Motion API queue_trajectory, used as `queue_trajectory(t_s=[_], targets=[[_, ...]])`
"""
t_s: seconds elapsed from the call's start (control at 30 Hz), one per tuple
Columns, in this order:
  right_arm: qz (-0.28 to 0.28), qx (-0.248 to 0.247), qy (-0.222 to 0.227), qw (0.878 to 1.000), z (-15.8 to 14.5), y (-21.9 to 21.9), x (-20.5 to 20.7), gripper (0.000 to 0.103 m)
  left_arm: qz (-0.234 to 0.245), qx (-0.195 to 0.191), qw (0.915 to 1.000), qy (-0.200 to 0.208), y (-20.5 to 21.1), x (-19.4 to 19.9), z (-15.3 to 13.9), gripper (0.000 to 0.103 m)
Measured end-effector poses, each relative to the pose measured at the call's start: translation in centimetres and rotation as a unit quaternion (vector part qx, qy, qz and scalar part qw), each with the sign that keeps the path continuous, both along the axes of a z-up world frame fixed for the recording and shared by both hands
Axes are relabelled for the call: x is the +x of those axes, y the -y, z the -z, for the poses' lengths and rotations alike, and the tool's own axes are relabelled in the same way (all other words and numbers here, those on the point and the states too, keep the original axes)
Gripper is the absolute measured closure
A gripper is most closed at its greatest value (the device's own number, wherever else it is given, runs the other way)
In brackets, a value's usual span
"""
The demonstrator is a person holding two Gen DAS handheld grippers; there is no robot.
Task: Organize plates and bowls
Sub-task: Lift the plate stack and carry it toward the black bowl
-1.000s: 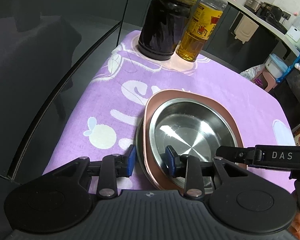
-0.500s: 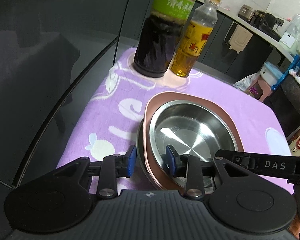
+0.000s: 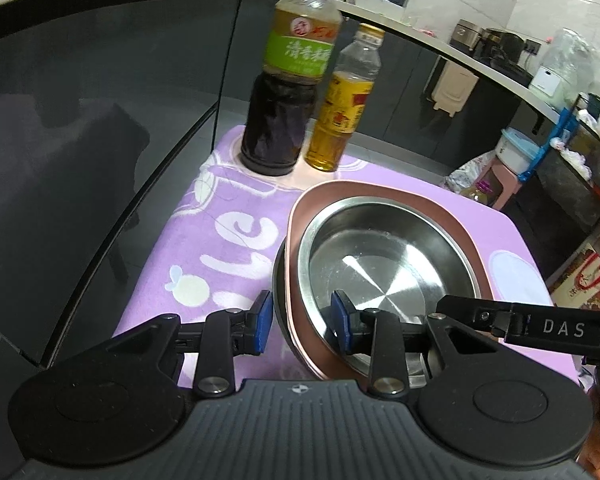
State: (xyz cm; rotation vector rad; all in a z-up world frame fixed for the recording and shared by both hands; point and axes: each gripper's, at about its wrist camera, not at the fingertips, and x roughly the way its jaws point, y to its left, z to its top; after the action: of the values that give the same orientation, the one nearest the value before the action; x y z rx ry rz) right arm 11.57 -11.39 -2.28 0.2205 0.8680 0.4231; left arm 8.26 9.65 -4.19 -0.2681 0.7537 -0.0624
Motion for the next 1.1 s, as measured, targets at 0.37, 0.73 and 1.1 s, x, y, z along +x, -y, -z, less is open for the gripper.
queue_trajectory(t_s=[0.37, 0.73, 1.1], targets=[[0.017, 0.011, 0.013, 1.0, -1.6, 2.0, -5.7, 0.068, 0.031, 0.007, 0.9994, 0.011, 2.0, -5.1, -1.4, 0.074], [0.031, 0.013, 0.014, 0.999, -1.1, 3.7, -10.0, 0.068, 0.055, 0.016, 0.9984, -0.002, 3.7, -8.6, -1.0, 0.074], [0.034, 0.008, -0.003, 0.999, 0.1, 4.3, -12.0, 0.068, 0.068, 0.031, 0.997, -0.021, 4.6, -10.2, -0.1, 0.073]])
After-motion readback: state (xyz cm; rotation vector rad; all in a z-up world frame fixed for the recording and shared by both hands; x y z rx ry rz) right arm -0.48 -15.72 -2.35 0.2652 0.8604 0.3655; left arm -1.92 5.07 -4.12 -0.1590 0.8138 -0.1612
